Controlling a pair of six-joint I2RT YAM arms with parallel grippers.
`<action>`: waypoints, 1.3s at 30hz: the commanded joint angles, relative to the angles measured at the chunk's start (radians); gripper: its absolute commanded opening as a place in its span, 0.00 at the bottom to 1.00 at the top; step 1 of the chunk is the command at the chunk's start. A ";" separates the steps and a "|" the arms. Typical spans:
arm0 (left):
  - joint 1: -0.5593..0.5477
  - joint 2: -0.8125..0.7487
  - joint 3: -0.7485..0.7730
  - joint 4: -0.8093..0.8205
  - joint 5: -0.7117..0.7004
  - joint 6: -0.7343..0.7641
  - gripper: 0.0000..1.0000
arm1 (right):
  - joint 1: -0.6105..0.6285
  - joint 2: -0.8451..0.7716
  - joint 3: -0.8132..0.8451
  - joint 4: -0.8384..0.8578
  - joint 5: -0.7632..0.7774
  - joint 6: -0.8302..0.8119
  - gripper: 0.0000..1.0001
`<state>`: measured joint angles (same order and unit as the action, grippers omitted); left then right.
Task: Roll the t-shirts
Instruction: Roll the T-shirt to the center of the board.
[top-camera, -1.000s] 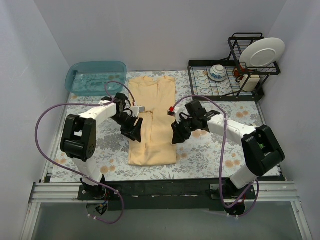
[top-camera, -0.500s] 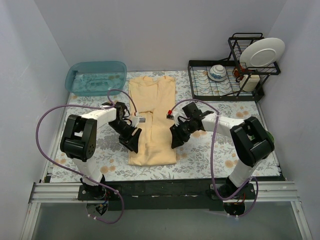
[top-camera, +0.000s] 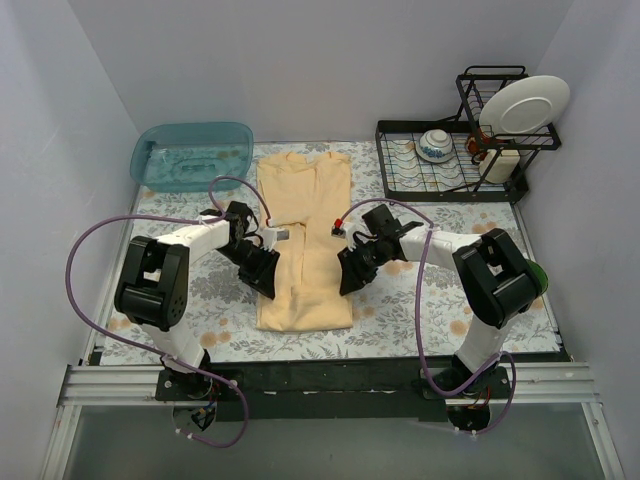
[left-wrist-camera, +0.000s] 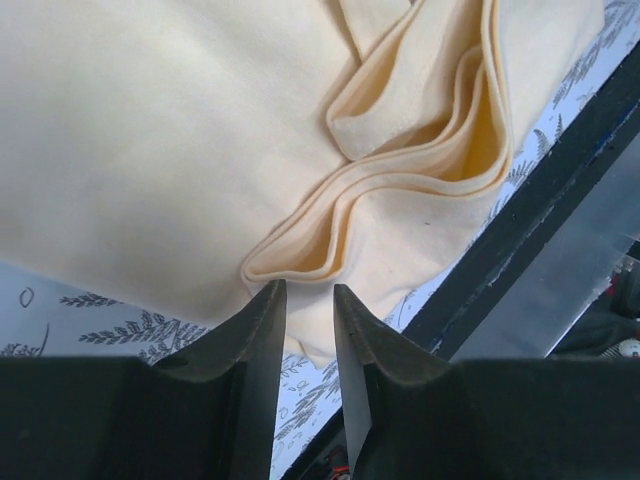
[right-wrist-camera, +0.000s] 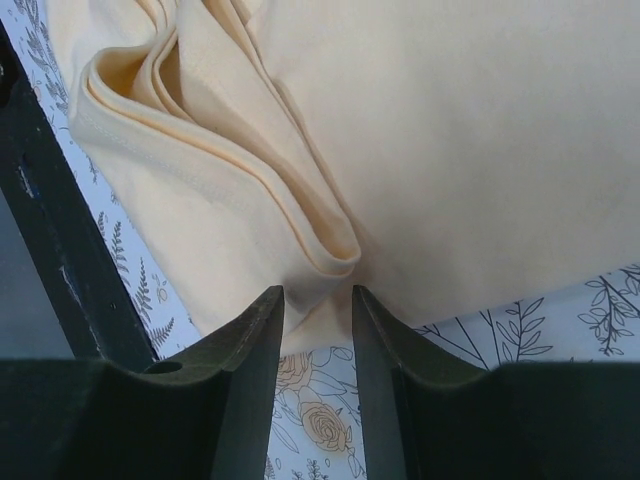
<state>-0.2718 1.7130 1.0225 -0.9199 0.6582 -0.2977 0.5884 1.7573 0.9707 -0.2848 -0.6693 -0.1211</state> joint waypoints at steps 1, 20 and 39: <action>0.005 -0.053 -0.012 0.084 -0.043 -0.046 0.25 | -0.002 0.005 0.028 0.038 -0.026 0.020 0.41; 0.005 -0.043 -0.056 0.116 0.017 -0.044 0.30 | -0.004 0.036 0.031 0.073 -0.058 0.040 0.17; 0.006 -0.210 -0.070 0.119 -0.212 -0.167 0.00 | -0.056 -0.009 -0.003 0.134 -0.055 0.138 0.01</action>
<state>-0.2710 1.5238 0.9703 -0.8280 0.5140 -0.4259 0.5350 1.7748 0.9703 -0.1989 -0.7044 -0.0174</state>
